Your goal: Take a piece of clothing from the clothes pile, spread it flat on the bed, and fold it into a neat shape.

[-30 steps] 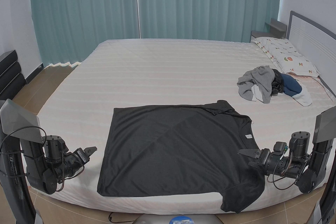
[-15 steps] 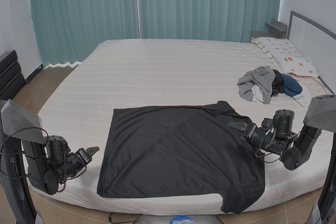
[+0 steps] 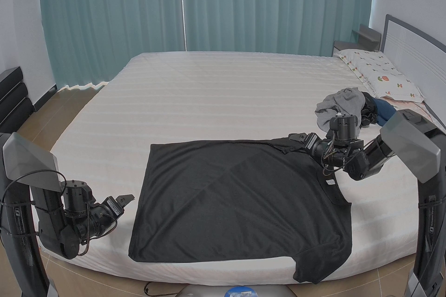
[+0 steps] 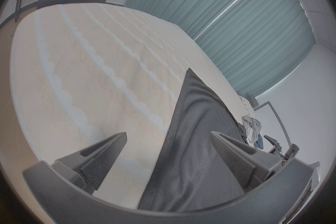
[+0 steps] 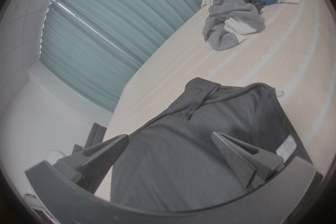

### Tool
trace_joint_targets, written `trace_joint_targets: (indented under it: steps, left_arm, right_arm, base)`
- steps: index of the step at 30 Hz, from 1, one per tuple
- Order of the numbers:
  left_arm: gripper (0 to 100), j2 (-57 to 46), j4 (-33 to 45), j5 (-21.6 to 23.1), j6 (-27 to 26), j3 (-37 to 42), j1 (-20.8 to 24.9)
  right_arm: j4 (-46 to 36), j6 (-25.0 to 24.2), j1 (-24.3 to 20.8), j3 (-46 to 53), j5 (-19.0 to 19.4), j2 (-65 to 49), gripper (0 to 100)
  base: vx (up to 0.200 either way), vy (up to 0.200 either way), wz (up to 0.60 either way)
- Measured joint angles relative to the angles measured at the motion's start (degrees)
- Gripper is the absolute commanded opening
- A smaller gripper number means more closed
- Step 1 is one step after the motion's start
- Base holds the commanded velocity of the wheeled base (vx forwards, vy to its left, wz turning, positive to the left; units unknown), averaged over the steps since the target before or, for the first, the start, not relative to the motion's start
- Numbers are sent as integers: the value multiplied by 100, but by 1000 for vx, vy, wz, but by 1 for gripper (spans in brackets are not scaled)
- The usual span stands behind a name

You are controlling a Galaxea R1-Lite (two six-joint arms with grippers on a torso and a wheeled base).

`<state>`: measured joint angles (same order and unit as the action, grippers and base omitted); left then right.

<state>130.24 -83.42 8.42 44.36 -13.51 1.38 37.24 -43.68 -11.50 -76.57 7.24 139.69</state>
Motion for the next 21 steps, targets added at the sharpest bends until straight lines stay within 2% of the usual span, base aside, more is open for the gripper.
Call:
trace_joint_targets:
  steps: [14, 21]
  left_arm:
    - [100, 178, -230, 83, 391, 17, 10]
    - [100, 223, -312, 85, 419, 48, 11]
  right_arm:
    - [-1376, 117, -54, -2417, -345, 1274, 100]
    - [-1618, 126, 21, -3346, -435, 1822, 100]
  base:
    - [0, 0, 0]
    - [0, 0, 0]
